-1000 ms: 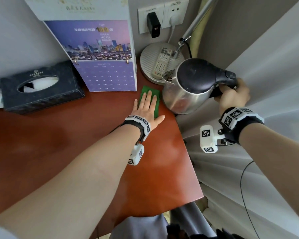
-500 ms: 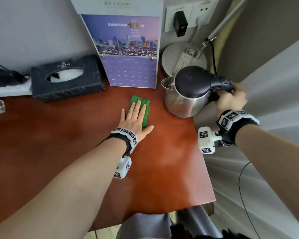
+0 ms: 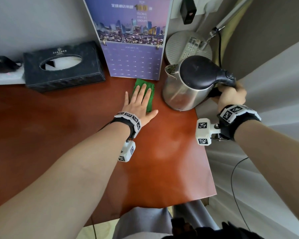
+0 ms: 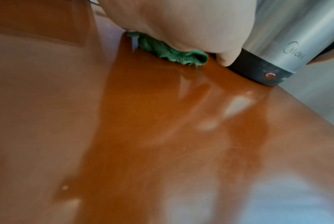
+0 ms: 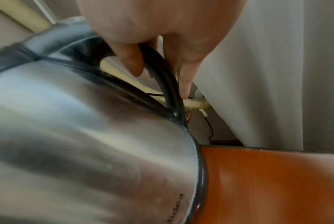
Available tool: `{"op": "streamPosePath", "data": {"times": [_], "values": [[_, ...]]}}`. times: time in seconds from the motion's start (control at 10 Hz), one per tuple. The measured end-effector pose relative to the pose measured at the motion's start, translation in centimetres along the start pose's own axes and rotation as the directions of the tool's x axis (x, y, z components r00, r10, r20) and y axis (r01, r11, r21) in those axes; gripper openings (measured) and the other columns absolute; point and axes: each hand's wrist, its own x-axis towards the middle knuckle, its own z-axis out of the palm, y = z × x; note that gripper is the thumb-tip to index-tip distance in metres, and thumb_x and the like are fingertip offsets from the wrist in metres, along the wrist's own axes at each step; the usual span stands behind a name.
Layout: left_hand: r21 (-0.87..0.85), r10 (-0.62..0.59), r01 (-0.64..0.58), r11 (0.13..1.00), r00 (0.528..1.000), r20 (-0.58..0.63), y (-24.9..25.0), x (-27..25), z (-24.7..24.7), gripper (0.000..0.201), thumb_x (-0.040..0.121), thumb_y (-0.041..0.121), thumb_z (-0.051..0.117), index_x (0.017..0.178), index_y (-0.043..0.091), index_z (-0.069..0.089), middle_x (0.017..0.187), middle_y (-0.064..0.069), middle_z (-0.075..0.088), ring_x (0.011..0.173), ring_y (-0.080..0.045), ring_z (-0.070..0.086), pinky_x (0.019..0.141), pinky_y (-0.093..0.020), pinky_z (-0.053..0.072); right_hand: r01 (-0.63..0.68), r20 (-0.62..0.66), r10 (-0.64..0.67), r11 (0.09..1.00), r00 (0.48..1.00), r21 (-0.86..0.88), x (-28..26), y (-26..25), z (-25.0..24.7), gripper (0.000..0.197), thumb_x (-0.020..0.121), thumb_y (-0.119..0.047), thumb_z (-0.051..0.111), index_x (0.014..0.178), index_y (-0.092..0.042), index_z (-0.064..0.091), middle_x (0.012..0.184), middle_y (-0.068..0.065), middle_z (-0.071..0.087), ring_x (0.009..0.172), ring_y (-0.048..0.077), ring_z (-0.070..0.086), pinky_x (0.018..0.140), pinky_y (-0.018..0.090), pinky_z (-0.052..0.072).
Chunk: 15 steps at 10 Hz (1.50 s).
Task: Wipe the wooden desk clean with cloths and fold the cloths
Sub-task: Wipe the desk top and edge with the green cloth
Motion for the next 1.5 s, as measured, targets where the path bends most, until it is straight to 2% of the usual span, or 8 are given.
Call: {"op": "streamPosePath", "data": {"times": [0.2, 0.4, 0.8, 0.9, 1.1, 1.2, 1.3, 1.5], "values": [[0.070, 0.096, -0.094, 0.993, 0.995, -0.028, -0.1, -2.4, 1.2, 0.084, 0.091, 0.069, 0.023, 0.158, 0.023, 0.001, 0.165, 0.004, -0.008, 0.152, -0.019, -0.006, 0.119, -0.059, 0.005, 0.008, 0.047, -0.008, 1.000, 0.999, -0.002, -0.8, -0.4, -0.2, 0.037, 0.056, -0.021, 0.058, 0.090, -0.030, 0.069, 0.083, 0.010, 0.072, 0.077, 0.030, 0.070, 0.070, 0.045, 0.061], [0.017, 0.068, -0.068, 0.998, 0.998, -0.016, 0.0, -1.2, 0.2, 0.068, 0.099, 0.053, 0.024, 0.158, 0.027, 0.001, 0.164, 0.011, -0.010, 0.151, -0.013, -0.008, 0.120, -0.058, 0.000, 0.012, 0.055, -0.012, 1.000, 0.998, 0.008, -1.4, -0.8, 0.2, 0.020, 0.059, -0.022, 0.057, 0.075, -0.032, 0.064, 0.082, 0.010, 0.071, 0.080, 0.031, 0.069, 0.074, 0.046, 0.060], [0.008, 0.050, -0.050, 0.999, 0.999, 0.018, 0.5, 1.0, -0.6, 0.065, 0.101, 0.045, 0.025, 0.157, 0.028, -0.003, 0.164, 0.010, -0.013, 0.151, -0.014, -0.011, 0.119, -0.059, 0.000, -0.088, 0.135, 0.071, 0.988, 0.988, 0.129, -1.5, -0.7, 0.3, 0.057, 0.060, -0.019, 0.054, 0.117, -0.016, 0.063, 0.104, 0.018, 0.069, 0.090, 0.033, 0.069, 0.068, 0.041, 0.061], [0.013, 0.050, -0.050, 0.999, 0.999, 0.019, 0.5, 0.9, -0.6, 0.066, 0.101, 0.045, 0.026, 0.157, 0.028, -0.003, 0.164, 0.010, -0.014, 0.151, -0.014, -0.011, 0.119, -0.059, 0.000, -0.123, 0.169, 0.102, 0.985, 0.980, 0.124, -1.3, -0.2, 0.4, 0.056, 0.065, -0.017, 0.056, 0.121, -0.015, 0.060, 0.102, 0.016, 0.070, 0.088, 0.032, 0.071, 0.061, 0.032, 0.059], [0.020, 0.037, -0.037, 0.999, 0.999, 0.009, 0.6, 1.0, -0.6, 0.066, 0.100, 0.046, 0.027, 0.157, 0.028, -0.002, 0.164, 0.010, -0.012, 0.151, -0.014, -0.011, 0.119, -0.060, -0.001, -0.298, 0.251, 0.255, 0.942, 0.934, 0.151, -1.0, 1.6, 1.5, 0.032, 0.089, -0.016, 0.054, 0.121, -0.019, 0.056, 0.086, 0.015, 0.068, 0.076, 0.030, 0.070, 0.069, 0.041, 0.060], [0.020, 0.028, -0.028, 0.999, 1.000, -0.002, 0.9, 0.8, -0.5, 0.066, 0.100, 0.045, 0.028, 0.157, 0.028, -0.001, 0.164, 0.010, -0.011, 0.151, -0.014, -0.010, 0.119, -0.060, -0.001, -0.298, 0.244, 0.255, 0.941, 0.936, 0.161, -1.3, 1.8, 2.0, 0.026, 0.095, -0.028, 0.055, 0.119, -0.019, 0.056, 0.091, 0.015, 0.070, 0.077, 0.031, 0.072, 0.070, 0.046, 0.060], [0.025, 0.020, -0.020, 0.999, 1.000, -0.007, 0.9, 0.8, -0.4, 0.067, 0.100, 0.045, 0.029, 0.157, 0.028, -0.001, 0.165, 0.009, -0.011, 0.151, -0.015, -0.010, 0.119, -0.060, 0.000, -0.287, 0.203, 0.246, 0.934, 0.948, 0.210, -1.4, 1.7, 2.4, 0.031, 0.094, -0.028, 0.059, 0.122, -0.015, 0.058, 0.100, 0.017, 0.070, 0.075, 0.033, 0.073, 0.061, 0.049, 0.060], [0.021, 0.030, -0.030, 0.999, 1.000, -0.007, 0.7, 1.0, -0.3, 0.067, 0.100, 0.045, 0.028, 0.157, 0.028, -0.003, 0.164, 0.009, -0.013, 0.151, -0.014, -0.012, 0.119, -0.060, -0.001, -0.263, 0.077, 0.252, 0.938, 0.965, 0.225, -2.0, 2.7, 2.5, 0.032, 0.093, -0.024, 0.056, 0.122, -0.009, 0.059, 0.096, 0.013, 0.071, 0.070, 0.027, 0.072, 0.050, 0.036, 0.059]]}}
